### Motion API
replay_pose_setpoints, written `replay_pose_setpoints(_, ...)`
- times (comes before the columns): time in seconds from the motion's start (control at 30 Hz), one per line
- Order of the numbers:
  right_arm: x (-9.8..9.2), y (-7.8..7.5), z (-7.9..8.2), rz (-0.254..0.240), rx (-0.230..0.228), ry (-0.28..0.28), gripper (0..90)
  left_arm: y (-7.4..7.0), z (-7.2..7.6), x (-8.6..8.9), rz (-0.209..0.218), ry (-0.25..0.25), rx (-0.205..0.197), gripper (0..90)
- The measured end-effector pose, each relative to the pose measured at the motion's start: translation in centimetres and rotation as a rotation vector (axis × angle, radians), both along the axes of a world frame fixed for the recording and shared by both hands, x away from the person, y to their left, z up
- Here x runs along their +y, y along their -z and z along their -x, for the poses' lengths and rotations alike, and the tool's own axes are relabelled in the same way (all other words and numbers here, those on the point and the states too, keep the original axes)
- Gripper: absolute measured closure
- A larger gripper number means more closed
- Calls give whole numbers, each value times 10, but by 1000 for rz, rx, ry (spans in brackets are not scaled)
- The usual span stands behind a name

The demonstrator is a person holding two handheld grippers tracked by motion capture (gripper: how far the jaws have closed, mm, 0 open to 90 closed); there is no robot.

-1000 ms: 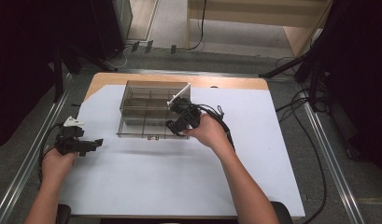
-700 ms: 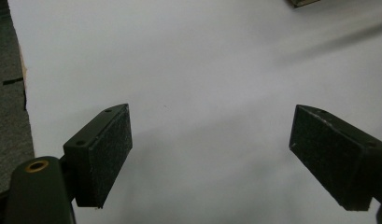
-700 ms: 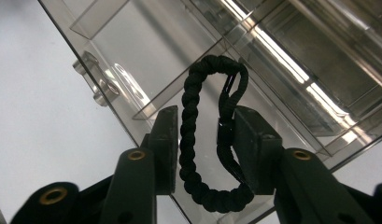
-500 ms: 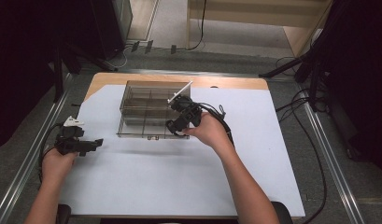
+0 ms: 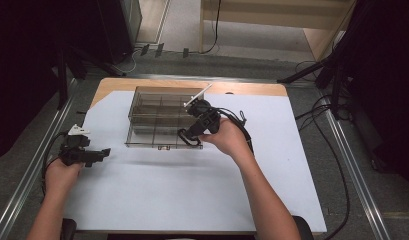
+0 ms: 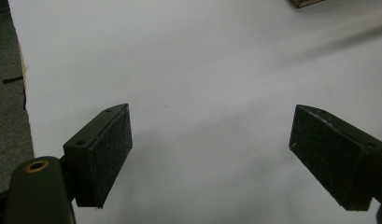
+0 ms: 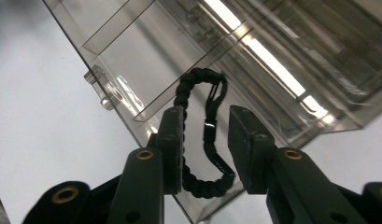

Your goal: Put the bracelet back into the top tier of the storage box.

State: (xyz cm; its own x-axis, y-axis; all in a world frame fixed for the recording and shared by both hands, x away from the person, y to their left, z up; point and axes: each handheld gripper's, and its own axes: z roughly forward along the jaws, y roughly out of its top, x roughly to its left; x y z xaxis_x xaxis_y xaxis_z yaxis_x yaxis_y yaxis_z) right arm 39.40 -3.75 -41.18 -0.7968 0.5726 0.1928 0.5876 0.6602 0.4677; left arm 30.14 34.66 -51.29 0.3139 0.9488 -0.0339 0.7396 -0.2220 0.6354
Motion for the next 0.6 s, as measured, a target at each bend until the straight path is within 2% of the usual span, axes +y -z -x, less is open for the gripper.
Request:
replay_pose_setpoints(0.27,-19,-9,-2,-52,-27,5,558,-1,-1,-5,-14,6,3,144)
replay_pose_setpoints(0.6,-40,-11,-9,-65,-76,36,467,0,-2,-2,-5,14,2,144)
